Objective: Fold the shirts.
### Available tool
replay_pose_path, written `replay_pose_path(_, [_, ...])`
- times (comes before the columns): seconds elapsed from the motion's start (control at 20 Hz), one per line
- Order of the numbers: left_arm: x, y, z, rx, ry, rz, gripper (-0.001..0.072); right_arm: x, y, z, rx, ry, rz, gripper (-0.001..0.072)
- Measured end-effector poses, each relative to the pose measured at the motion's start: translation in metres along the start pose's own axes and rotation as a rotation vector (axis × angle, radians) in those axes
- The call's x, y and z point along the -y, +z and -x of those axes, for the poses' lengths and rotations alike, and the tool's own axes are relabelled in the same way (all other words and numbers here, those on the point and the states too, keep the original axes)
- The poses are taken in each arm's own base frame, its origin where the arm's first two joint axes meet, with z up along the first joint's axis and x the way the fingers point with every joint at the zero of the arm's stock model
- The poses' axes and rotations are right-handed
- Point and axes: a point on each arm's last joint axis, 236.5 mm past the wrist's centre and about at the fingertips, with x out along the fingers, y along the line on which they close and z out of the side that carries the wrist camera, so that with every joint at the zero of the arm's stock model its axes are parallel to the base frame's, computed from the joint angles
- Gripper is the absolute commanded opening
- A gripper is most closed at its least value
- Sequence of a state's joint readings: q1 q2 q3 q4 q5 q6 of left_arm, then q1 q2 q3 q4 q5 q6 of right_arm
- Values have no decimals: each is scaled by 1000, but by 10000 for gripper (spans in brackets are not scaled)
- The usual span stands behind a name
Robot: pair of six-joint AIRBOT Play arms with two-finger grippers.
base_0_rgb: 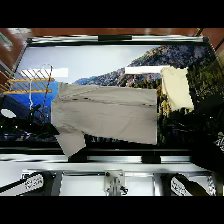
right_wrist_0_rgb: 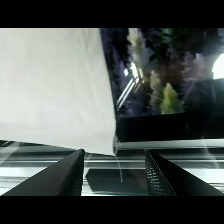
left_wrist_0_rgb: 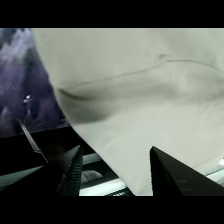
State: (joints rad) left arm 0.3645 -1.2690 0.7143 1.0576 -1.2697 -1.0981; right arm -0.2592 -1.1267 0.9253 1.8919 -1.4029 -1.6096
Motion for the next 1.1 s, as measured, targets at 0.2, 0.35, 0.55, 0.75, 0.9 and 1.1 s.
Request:
replay_pose_path(0.2, [3,-2,-14,-33,-6,-15,454,-1,1,0,6,6,-3,495])
replay_pose_path(0.35, [5,-3,-24,-55,-7,-25,225,-2,1,0,6,8,-12,503])
replay_pose_path(0.55, [3,-2,-28,-61,3,-43,27,1,-10,-11,-32,11,-31,505])
replay_pose_path(0.75, [5,-4,-28,-72,-1,-77,27,2,-50,-45,-155,56,-57,611])
replay_pose_path(0.9, [6,-5,-25,-73,3,-101,28,-1,-68,-66,-191,94,-85,604])
replay_pose_path(1.1, [9,1,-20,-58,1,-123,28,-13,-77,-86,-194,114,-82,602])
